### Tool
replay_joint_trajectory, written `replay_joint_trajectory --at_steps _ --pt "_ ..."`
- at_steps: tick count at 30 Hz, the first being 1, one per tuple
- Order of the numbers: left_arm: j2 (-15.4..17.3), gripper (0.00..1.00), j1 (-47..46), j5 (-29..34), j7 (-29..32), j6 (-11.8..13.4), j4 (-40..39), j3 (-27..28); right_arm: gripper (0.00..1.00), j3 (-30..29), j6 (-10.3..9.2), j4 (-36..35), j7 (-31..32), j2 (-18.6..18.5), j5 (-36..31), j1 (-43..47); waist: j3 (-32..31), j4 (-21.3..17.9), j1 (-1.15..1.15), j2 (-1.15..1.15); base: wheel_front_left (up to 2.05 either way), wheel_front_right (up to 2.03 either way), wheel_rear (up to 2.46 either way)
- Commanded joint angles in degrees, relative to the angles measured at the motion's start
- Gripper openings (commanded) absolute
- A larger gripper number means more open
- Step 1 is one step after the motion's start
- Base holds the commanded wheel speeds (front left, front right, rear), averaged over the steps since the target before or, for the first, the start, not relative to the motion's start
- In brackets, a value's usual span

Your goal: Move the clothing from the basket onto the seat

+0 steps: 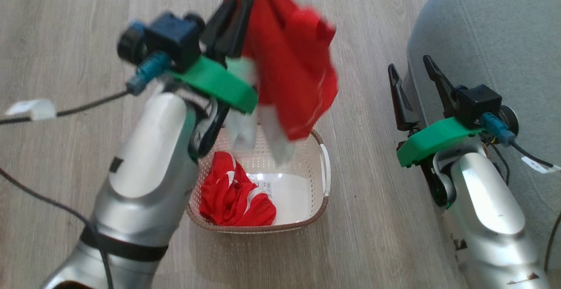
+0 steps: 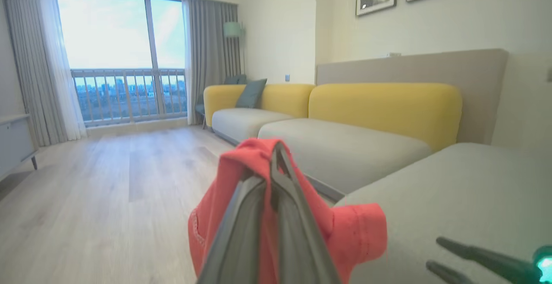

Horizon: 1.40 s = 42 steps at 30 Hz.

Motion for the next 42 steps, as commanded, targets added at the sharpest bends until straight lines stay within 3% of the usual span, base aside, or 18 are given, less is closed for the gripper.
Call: replay_joint_trajectory --at_steps 1,8,17,19,26,29,32,42 --pt "0.81 0.00 -4.29 -0.20 -0.71 0.73 -5.50 2.20 1.00 1.01 -0.01 -1.52 -0.29 0.35 0.43 -0.22 0.04 0.10 0.01 0.00 0.00 0.00 0.00" --pt "0.81 0.00 -6.35 0.23 -0.71 1.13 -13.00 1.65 1.00 1.03 -0.01 -1.23 -0.29 0.41 0.51 0.04 -0.19 0.25 0.01 0.00 0.00 0.00 0.00" --pt "0.81 0.00 -5.97 -0.14 -0.71 1.78 -15.35 0.25 1.00 2.12 -0.01 -2.78 -0.29 0.51 1.21 -0.44 -0.14 0.23 0.01 0.00 0.00 0.00 0.00" --pt "0.81 0.00 -5.82 -0.16 -0.71 1.82 -15.49 0.07 1.00 3.39 -0.01 -5.58 -0.29 0.53 2.10 -0.76 0.03 0.23 0.01 0.00 0.00 0.00 0.00" --pt "0.81 0.00 -5.57 -0.38 -0.71 1.80 -15.76 0.05 1.00 12.10 -0.01 -26.89 -0.29 -1.45 6.23 -1.29 1.02 0.60 0.01 0.00 0.00 0.00 0.00" --pt "0.81 0.00 -5.49 -0.56 -0.71 1.73 -15.89 -0.22 1.00 15.87 -0.01 -32.07 -0.29 -2.71 7.05 -1.27 1.30 0.92 0.01 0.00 0.00 0.00 0.00" --pt "0.81 0.00 -5.34 -0.67 -0.71 1.66 -15.79 -0.54 1.00 18.39 -0.01 -30.52 -0.29 -2.96 6.78 -0.92 1.30 1.11 0.01 0.00 0.00 0.00 0.00" --pt "0.81 0.00 -4.99 -1.75 -0.71 1.99 -15.91 -2.96 1.00 23.51 -0.01 -14.40 -0.29 0.33 7.50 -5.49 0.69 1.98 0.01 0.00 0.00 0.00 0.00"
